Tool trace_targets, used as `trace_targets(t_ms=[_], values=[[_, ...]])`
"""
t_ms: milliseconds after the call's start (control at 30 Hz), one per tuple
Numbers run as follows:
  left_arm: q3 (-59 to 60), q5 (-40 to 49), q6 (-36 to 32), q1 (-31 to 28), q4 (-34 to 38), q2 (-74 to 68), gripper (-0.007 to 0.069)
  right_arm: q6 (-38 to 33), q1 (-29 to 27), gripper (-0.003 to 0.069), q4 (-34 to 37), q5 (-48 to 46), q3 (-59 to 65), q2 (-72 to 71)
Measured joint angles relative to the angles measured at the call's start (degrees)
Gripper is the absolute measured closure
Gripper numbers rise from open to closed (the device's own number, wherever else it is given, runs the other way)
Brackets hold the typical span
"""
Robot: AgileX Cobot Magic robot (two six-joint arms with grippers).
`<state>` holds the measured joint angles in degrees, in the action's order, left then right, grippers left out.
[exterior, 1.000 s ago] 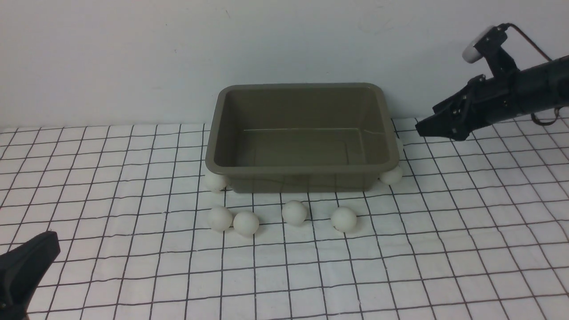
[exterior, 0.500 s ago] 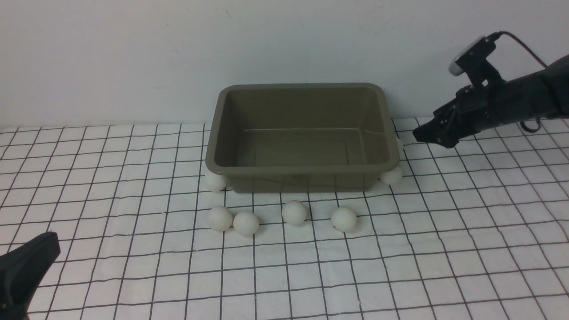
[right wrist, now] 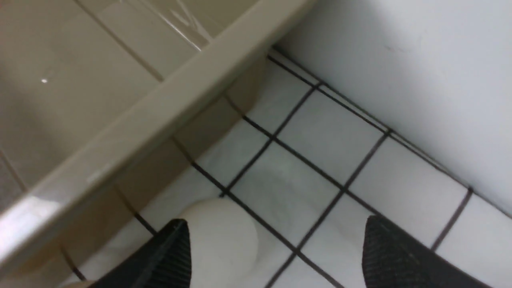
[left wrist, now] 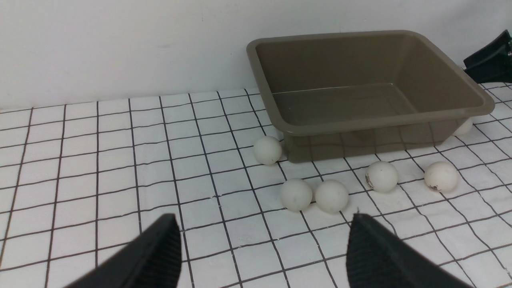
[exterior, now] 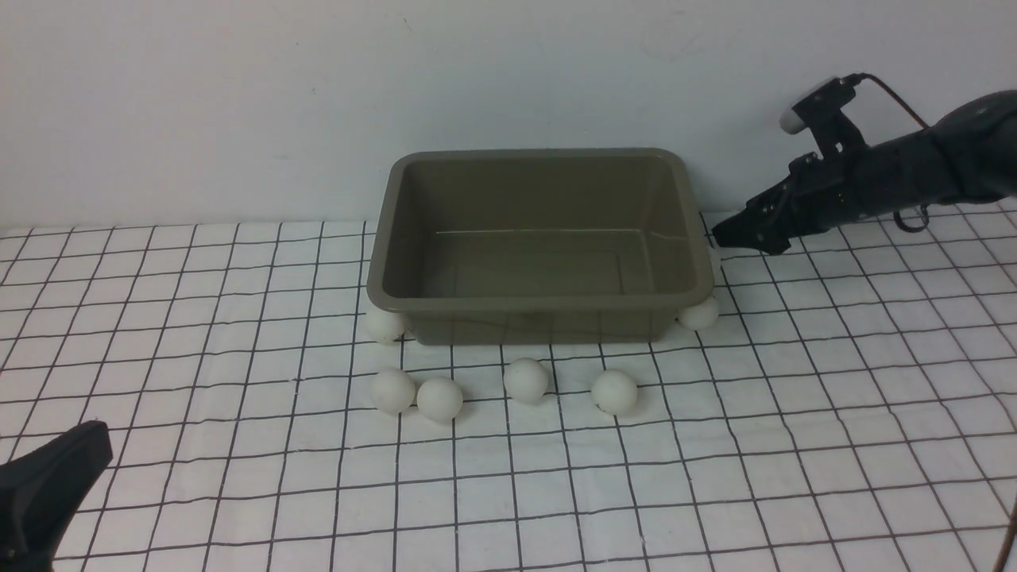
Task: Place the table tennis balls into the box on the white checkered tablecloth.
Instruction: 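Reach for and grasp a ping pong ball on the table, then release the ping pong ball into the bin and lift the gripper away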
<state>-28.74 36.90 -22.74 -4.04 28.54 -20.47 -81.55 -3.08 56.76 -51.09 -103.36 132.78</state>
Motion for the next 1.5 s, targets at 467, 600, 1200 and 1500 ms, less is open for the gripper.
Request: trace_targets(t_ms=[467,600,1200,1500], values=[[0.00,0.32,0.00,0.00,0.00,0.00,0.0125,2.98,2.31,0.0143,-2.73,-3.92,-3.17,3.67],[0.00,0.32,0.00,0.00,0.00,0.00,0.0125,3.37,3.30,0.0143,-2.78,-2.94,-3.63,5.31],[0.00,0.37,0.00,0.00,0.01,0.00,0.0125,6.16,1.33,0.0298,-2.66,-1.07,-6.15,4.35],[0.00,0.37,0.00,0.00,0.01,0.00,0.0125,11.42,0.77,0.0298,6.81,-16.69,-15.11,1.38]])
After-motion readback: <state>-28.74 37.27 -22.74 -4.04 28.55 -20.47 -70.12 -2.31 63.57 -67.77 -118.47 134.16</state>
